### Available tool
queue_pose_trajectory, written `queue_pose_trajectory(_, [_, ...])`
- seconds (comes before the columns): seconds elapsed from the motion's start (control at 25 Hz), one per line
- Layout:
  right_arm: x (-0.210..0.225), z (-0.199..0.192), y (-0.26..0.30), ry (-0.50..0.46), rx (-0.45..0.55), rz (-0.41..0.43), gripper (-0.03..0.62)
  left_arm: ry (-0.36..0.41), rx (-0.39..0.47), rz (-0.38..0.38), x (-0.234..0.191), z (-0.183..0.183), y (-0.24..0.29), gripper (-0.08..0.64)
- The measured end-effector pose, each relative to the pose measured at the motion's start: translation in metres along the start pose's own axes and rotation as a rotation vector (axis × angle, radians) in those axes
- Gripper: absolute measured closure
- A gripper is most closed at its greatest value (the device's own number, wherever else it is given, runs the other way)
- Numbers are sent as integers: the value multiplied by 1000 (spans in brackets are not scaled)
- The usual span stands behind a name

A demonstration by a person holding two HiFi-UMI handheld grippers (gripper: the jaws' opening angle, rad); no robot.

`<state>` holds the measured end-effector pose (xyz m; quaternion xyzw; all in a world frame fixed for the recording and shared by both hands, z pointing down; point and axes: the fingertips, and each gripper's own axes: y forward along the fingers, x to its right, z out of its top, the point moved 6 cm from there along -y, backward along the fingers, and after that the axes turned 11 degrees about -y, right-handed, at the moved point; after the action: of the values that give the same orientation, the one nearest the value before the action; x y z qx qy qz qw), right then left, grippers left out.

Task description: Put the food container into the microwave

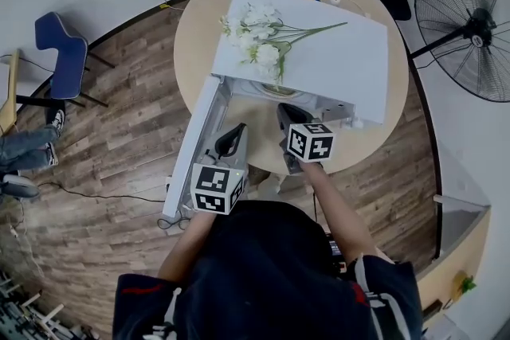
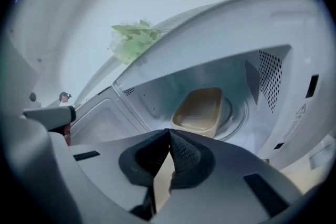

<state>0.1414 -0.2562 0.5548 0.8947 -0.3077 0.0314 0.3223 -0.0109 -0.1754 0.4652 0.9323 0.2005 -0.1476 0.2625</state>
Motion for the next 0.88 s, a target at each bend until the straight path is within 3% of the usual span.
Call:
queue_pose_trajectory(0.2, [-9, 20, -31, -70, 59, -4, 581, 42, 46, -32, 12, 18, 4, 545])
queue_pose_trajectory(0.88, [-8, 110, -135, -134, 337, -107, 581, 232, 220, -145, 56, 93, 12, 545])
